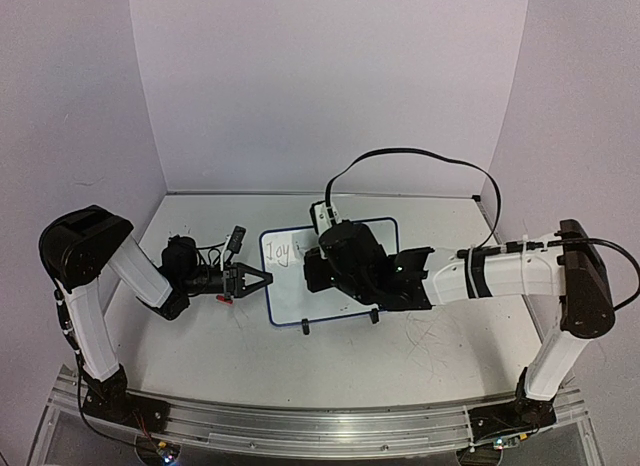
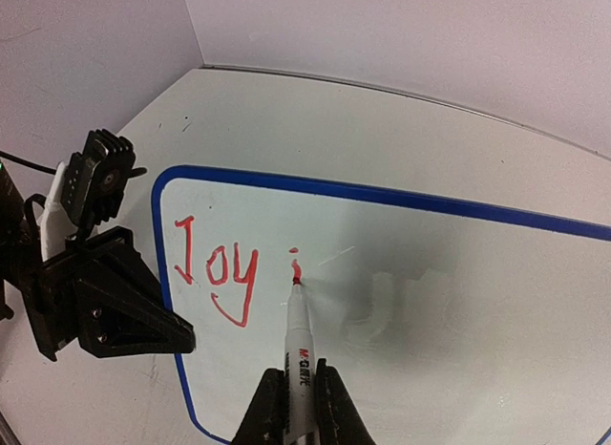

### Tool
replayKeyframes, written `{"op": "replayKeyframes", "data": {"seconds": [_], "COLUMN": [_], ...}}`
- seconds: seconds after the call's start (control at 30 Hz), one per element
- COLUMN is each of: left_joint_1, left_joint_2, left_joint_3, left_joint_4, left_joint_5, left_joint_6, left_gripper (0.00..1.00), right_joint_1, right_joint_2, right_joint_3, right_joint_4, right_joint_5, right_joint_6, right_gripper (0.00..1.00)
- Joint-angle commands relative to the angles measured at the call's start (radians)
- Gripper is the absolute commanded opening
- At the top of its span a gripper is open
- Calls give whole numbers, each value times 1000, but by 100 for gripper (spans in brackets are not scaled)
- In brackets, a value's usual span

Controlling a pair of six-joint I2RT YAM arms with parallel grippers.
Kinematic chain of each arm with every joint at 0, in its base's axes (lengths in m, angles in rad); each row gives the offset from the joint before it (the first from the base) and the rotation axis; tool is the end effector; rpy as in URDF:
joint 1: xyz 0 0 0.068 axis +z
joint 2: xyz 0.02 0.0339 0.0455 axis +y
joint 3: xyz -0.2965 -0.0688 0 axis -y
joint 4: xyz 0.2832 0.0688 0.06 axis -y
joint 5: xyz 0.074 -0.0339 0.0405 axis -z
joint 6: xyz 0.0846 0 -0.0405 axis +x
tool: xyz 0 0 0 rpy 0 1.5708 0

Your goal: Write a sentence on the whiteboard

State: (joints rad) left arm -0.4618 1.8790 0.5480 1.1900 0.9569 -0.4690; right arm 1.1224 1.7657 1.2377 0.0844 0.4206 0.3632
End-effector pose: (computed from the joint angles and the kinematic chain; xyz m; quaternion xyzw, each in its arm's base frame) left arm 0.2888 -0.2210 0.1179 0.2994 0.6714 -0.5719 0.3640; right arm 0.2431 0.4256 0.2486 -0.2028 0.8092 0.2234 0.5042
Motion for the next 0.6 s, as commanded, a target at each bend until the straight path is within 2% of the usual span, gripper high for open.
{"op": "replayKeyframes", "data": {"seconds": [0.0,0.57], "left_joint_1": [6,6], "left_joint_2": [-26,-31], "left_joint_3": [-11,-14], "left_joint_4": [14,14], "left_joint_5": [28,27], "left_joint_6": [-15,-16], "left_gripper": [0,0], "right_joint_1": [4,13], "right_joint_2": [8,9], "right_joint_3": [0,8], "right_joint_4": [-21,-21], "right_joint_5": [7,-3], "right_joint_6": [25,35], "right_gripper": [0,0]}}
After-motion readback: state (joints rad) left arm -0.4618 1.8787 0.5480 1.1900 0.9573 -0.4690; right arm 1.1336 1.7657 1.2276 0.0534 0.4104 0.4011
